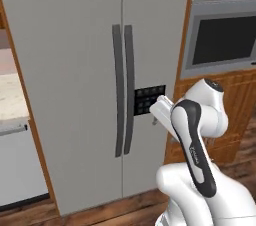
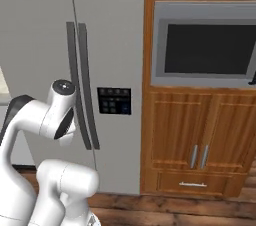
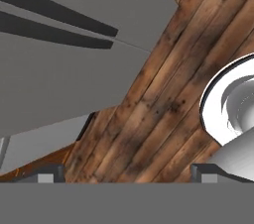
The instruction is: Place one of the steaks on the plate and the other in the bowl. Then place the bowl in the fridge.
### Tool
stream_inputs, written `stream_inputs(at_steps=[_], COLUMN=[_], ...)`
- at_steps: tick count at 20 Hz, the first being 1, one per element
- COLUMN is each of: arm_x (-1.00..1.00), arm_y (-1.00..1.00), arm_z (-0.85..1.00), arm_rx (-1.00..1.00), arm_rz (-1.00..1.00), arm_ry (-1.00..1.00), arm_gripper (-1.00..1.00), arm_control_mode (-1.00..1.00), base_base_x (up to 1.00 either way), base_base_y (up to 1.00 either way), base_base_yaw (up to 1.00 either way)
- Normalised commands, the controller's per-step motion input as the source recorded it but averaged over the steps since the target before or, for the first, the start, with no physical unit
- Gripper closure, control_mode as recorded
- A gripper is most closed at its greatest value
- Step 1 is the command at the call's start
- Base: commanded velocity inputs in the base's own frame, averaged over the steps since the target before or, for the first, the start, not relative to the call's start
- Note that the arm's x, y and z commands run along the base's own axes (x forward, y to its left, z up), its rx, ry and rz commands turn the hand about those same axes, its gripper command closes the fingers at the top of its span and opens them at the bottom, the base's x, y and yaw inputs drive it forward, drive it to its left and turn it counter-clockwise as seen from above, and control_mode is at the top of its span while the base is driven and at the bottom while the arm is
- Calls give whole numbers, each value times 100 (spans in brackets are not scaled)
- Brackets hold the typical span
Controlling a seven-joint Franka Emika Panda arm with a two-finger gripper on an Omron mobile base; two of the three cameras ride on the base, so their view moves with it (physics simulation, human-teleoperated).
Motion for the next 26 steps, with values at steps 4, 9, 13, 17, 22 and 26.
stream_inputs(at_steps=[4, 9, 13, 17, 22, 26], arm_x=[0, 0, 0, 0, 0, 0], arm_y=[0, 0, 0, 0, 0, 0], arm_z=[0, 0, 0, 0, 0, 0], arm_rx=[0, 0, 0, 0, 0, 0], arm_rz=[0, 0, 0, 0, 0, 0], arm_ry=[0, 0, 0, 0, 0, 0], arm_gripper=[-100, -100, -100, -100, -100, -100], arm_control_mode=[100, 100, 100, 100, 100, 100], base_base_x=[0, 8, 26, 36, 29, 12], base_base_y=[-45, -41, -18, 5, 0, -1], base_base_yaw=[25, 20, 15, 3, 2, 3])
